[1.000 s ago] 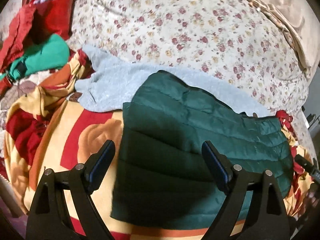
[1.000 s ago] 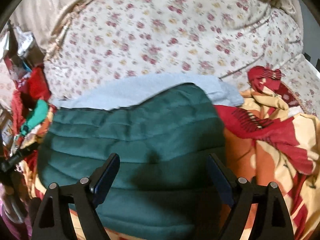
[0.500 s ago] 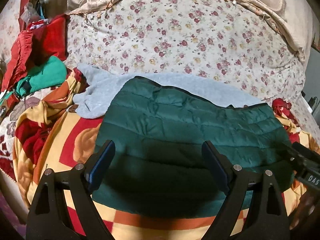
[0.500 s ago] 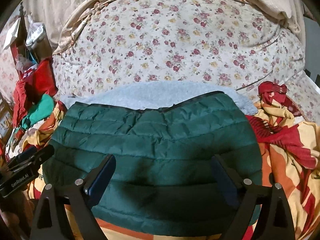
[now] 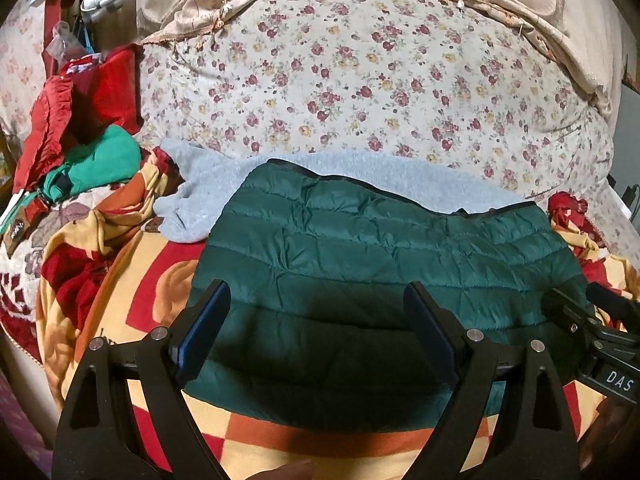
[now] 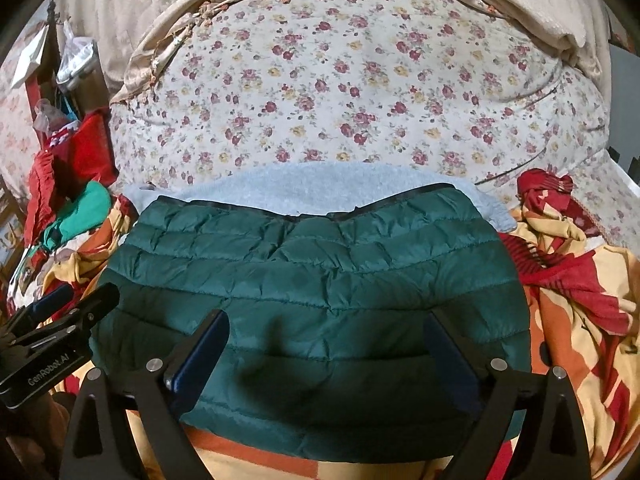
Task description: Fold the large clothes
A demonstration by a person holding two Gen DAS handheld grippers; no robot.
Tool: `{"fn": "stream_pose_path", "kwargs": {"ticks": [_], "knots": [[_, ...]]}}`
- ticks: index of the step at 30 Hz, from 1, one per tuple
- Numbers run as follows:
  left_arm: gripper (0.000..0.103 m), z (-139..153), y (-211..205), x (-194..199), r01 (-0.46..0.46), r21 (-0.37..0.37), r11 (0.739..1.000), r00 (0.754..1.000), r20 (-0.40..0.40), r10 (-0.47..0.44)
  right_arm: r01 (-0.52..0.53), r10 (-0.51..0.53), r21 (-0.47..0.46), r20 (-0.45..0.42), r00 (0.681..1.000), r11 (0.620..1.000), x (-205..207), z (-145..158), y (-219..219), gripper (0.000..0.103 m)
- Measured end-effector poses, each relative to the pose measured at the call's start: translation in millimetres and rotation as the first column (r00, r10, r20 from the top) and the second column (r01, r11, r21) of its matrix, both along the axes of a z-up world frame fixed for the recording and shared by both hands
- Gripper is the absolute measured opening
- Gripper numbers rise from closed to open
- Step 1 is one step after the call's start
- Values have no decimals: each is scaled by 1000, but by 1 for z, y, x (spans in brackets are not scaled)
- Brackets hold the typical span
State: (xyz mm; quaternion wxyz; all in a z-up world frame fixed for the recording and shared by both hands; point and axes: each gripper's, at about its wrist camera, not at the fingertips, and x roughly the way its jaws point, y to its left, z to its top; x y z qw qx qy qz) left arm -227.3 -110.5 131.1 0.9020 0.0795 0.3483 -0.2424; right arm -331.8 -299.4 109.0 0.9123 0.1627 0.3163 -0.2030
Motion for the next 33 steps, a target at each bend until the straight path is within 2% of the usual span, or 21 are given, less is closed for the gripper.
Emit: {"fn": "stream_pose_path", "kwargs": {"ticks": [33], "knots": [[88, 0, 0, -1, -2, 5, 1000, 1000, 10, 2, -18, 18, 10, -8, 1000, 1000, 4, -6, 10, 96]]}}
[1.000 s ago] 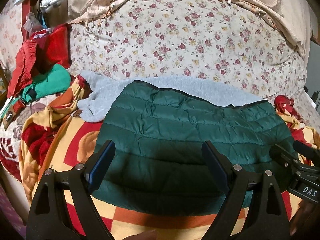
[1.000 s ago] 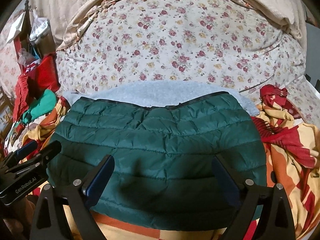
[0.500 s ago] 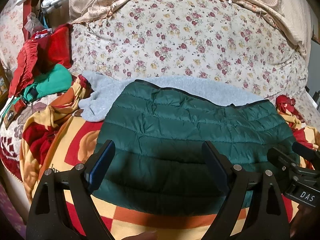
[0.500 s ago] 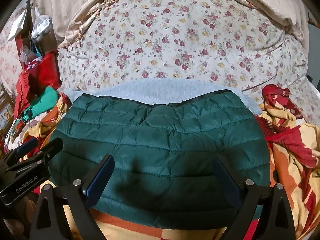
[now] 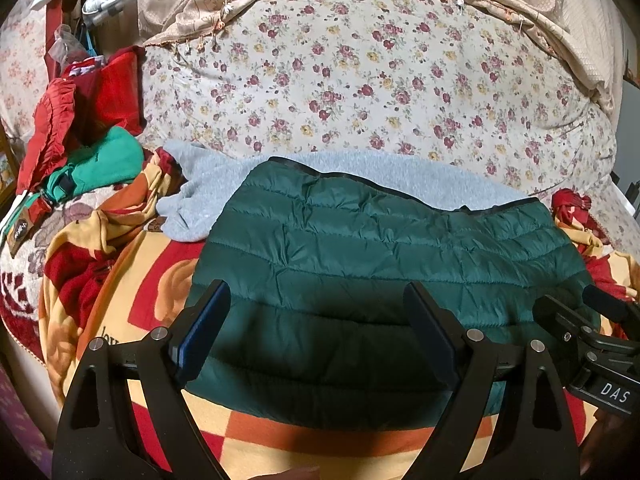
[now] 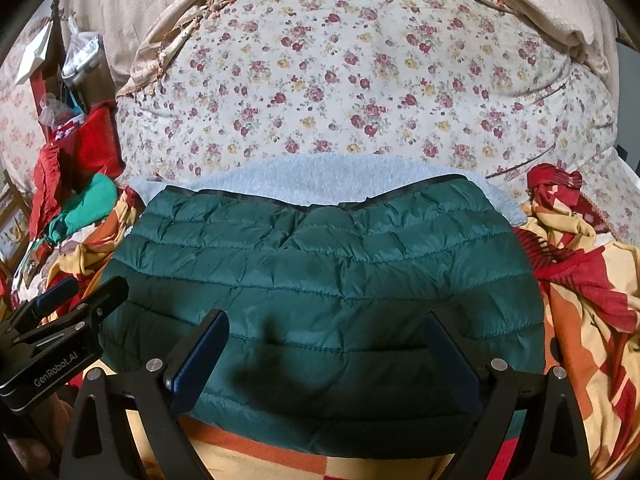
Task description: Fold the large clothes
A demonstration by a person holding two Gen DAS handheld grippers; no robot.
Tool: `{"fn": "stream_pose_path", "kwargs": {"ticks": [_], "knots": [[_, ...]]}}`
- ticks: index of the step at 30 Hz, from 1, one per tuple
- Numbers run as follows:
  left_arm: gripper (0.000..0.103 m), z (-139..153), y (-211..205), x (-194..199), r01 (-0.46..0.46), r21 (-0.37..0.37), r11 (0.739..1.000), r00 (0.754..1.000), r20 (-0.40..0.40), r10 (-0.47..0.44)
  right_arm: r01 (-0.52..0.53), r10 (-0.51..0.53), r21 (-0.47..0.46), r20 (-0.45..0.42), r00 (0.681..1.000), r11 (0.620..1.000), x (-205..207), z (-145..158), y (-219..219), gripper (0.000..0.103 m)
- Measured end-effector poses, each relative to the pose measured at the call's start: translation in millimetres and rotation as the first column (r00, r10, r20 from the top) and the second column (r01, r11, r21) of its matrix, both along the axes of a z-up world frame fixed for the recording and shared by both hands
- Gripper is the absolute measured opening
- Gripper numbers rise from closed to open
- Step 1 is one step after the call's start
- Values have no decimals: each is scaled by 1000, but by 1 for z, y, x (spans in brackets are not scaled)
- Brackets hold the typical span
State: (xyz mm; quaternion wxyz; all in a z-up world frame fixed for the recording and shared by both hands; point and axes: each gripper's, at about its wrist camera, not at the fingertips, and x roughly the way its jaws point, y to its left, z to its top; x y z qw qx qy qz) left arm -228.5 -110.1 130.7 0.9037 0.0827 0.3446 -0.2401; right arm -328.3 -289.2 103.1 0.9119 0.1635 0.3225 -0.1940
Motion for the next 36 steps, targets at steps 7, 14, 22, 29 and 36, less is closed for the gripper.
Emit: {"fn": "stream_pose_path", "kwargs": {"ticks": [7, 14, 22, 29, 36], "knots": [[88, -2, 0, -1, 0, 5, 1000, 1000, -1, 0, 0, 0, 7, 1, 1000, 1000, 1, -2, 0, 96], [88, -6, -1, -1, 0, 7, 1000, 1000, -5, 0, -1, 1, 10, -1, 1000, 1000, 3, -4, 0, 96], [88, -11, -2, -2, 1, 8, 1000, 1000, -12, 0, -5, 5, 19, -9, 1000, 1000, 5, -7, -4, 96], [88, -15, -5, 1, 8, 8, 1000, 1000, -29, -8, -5, 6, 20, -15, 1000, 1000, 5, -8, -5, 96], [88, -15, -3, 7, 25, -5, 1000, 999, -45, -25, -8, 9, 34, -26, 1000, 999, 7, -14, -13, 96]]}}
